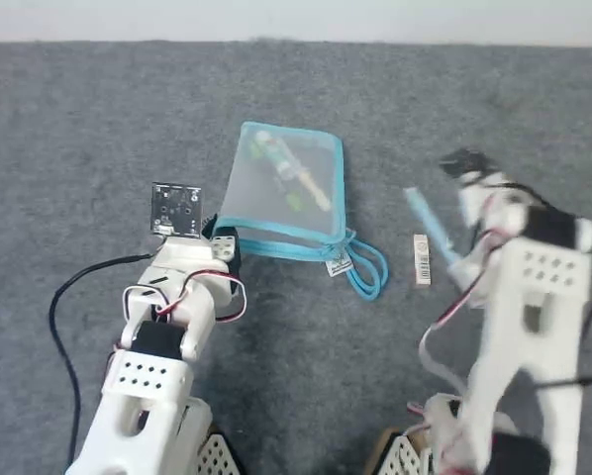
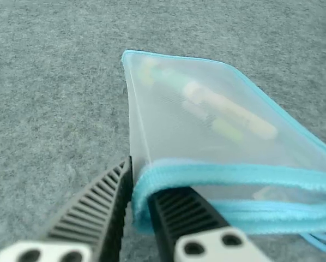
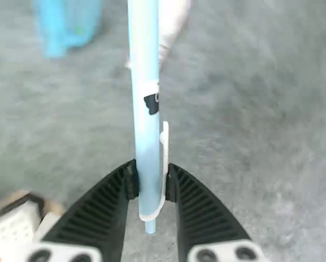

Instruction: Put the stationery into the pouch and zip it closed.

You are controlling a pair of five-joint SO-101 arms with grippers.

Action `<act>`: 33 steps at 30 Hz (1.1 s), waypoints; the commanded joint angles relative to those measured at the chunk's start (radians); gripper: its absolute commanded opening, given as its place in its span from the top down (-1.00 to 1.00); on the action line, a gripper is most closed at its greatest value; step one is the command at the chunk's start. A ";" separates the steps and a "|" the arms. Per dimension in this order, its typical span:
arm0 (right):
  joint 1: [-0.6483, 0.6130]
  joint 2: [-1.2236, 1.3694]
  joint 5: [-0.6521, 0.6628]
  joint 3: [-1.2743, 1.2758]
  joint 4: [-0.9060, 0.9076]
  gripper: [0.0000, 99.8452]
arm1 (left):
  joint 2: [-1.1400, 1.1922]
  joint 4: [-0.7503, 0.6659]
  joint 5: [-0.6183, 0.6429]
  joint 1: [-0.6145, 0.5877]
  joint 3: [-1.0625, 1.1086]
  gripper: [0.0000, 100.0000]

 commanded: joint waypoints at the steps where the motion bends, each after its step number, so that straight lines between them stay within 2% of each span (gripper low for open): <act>1: -0.211 -0.165 0.006 -0.049 0.093 0.99 | 0.003 -0.041 -0.014 0.014 -0.018 0.98; 5: -0.407 -0.197 -0.077 -0.049 0.134 0.99 | 0.003 -0.038 -0.014 0.014 -0.027 0.98; 9: -0.535 -0.197 -0.104 -0.006 0.131 0.99 | 0.003 -0.037 -0.014 0.014 -0.031 0.98; 14: -0.581 -0.182 -0.160 0.031 0.067 0.99 | 0.003 -0.037 -0.014 0.014 -0.033 0.98; 19: -0.579 0.002 -0.216 -0.025 -0.005 0.99 | 0.002 -0.037 -0.014 0.014 -0.033 0.98; 27: -0.573 0.479 -0.419 -0.451 -0.013 0.99 | 0.002 -0.037 -0.014 0.014 -0.033 0.98; 33: -0.582 0.808 -0.534 -0.899 0.153 0.98 | 0.002 -0.040 -0.014 0.014 -0.031 0.98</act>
